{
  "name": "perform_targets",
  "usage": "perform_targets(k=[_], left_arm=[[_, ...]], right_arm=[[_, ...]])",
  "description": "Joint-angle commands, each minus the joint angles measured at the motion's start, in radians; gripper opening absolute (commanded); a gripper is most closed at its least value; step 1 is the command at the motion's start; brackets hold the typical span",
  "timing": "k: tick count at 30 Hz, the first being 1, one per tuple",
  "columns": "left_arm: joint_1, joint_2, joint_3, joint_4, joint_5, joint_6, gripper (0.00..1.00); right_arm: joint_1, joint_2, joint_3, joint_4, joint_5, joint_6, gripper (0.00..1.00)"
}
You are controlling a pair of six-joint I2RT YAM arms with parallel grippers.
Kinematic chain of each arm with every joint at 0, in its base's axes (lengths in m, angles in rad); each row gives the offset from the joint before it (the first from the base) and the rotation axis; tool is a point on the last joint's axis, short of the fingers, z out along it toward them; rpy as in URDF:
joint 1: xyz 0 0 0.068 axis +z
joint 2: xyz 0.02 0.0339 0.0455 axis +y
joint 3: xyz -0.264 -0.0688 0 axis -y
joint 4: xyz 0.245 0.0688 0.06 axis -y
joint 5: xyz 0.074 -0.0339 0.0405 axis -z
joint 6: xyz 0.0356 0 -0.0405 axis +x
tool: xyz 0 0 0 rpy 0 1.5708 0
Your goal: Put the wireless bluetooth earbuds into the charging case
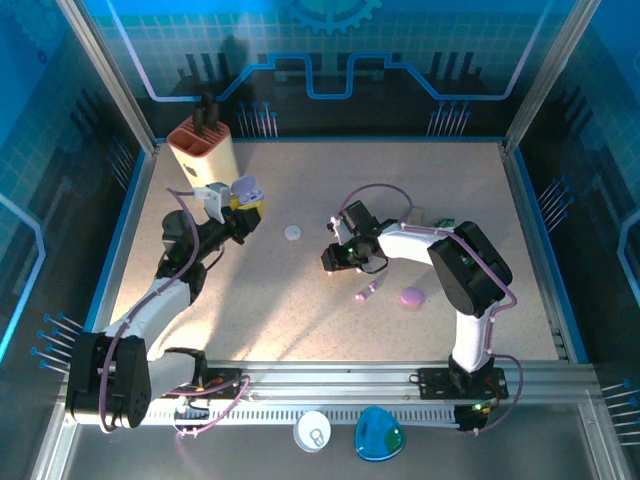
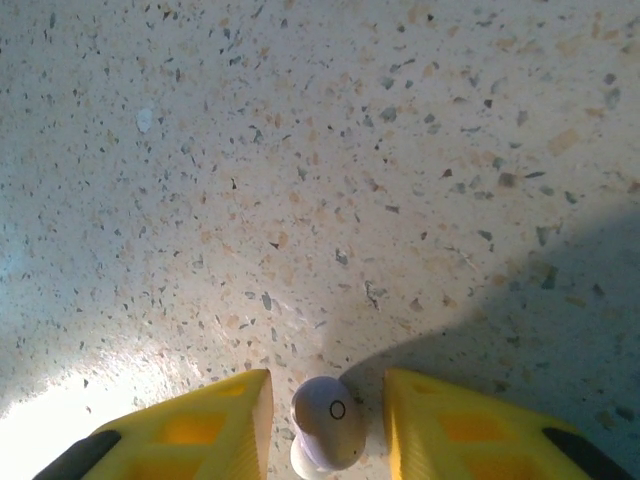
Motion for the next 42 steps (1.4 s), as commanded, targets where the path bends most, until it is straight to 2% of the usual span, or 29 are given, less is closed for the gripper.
perform_targets(k=[1, 10, 18, 23, 34, 42], left_arm=[[0.007, 0.005, 0.030, 0.049, 0.026, -0.012, 0.35], [0.007, 0.013, 0.024, 0.063, 0.028, -0.011, 0.35], [0.007, 0.015, 0.016, 0.067, 0.030, -0.003, 0.35], [-0.003, 0.026, 0.012, 0.069, 0.027, 0.024, 0.34], [-0.221, 0.095, -0.003, 0.095, -0.096, 0.326, 0.31], [-0.327, 0.209, 0.008, 0.225, -0.148, 0.374, 0.31]], right_arm=[[0.003, -0.019, -0.027, -0.017, -0.031, 0.022, 0.33], [0.010, -0.018, -0.033, -0.024, -0.014, 0.037, 0.23], [0.017, -0.040, -0.029, -0.040, 0.013, 0.035, 0.18], [0.016, -0.104, -0.040, -0.057, 0.052, 0.036, 0.18], [0.016, -0.385, -0.043, -0.164, 0.177, 0.033, 0.19], [0.033, -0.523, 0.055, -0.228, 0.186, 0.019, 0.19]])
